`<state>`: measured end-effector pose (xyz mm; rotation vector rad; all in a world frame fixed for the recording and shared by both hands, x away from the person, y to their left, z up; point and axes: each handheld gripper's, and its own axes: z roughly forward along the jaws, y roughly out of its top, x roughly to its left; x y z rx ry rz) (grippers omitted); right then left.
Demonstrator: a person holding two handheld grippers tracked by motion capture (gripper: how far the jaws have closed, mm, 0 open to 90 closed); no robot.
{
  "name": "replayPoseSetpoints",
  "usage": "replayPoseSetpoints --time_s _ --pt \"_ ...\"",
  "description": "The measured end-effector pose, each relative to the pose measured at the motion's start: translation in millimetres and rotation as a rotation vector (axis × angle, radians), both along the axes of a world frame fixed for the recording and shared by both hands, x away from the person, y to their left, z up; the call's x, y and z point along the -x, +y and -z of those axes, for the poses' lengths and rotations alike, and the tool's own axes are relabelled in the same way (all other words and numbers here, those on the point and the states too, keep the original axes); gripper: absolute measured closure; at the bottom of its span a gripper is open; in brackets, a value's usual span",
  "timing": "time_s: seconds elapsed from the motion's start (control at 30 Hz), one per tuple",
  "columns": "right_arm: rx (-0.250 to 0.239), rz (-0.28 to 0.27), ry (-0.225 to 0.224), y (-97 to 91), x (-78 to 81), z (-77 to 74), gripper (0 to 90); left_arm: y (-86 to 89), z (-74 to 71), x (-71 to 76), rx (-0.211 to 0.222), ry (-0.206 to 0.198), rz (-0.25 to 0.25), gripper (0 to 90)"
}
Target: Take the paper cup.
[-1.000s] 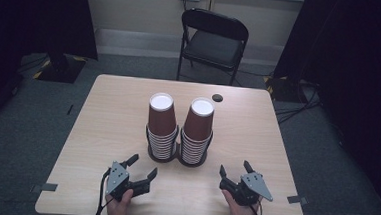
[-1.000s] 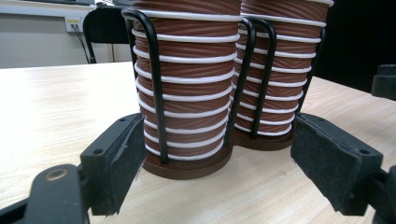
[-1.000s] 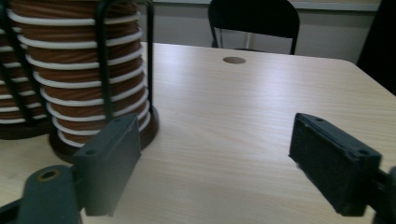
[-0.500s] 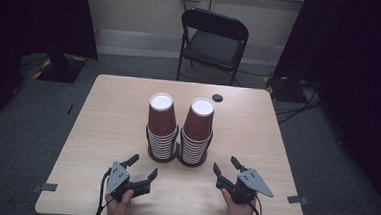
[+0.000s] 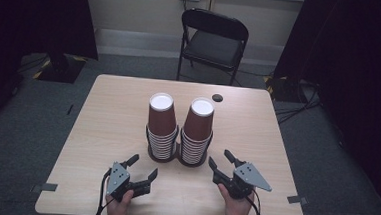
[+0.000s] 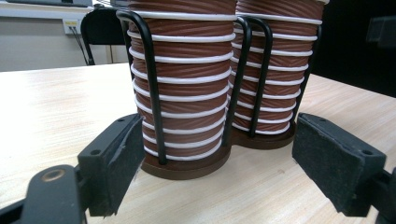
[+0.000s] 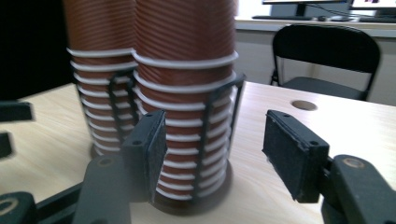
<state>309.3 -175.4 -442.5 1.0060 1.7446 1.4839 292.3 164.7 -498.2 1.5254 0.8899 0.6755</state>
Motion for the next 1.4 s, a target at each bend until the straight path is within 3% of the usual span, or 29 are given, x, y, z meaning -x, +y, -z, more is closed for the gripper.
replayPoseSetpoints --time_s 0.2,0.53,1.2,1.4 --pt "-0.060 -0.046 -0.004 4.5 -6.3 -19.9 28.7 0.0 0.0 -0.1 0.000 0.001 0.001 16.8" --pt "-0.081 -0.079 0.003 13.7 -21.4 -40.5 13.7 -0.4 0.0 0.0 0.001 -0.001 0.001 16.7" --pt "-0.072 -0.148 -0.041 29.7 -50.9 -85.6 13.3 0.6 0.0 0.1 0.000 -0.001 0.004 16.8" --pt "-0.072 -0.156 -0.036 33.1 -60.6 -91.9 13.3 0.9 0.0 0.0 -0.001 -0.002 0.005 16.8"
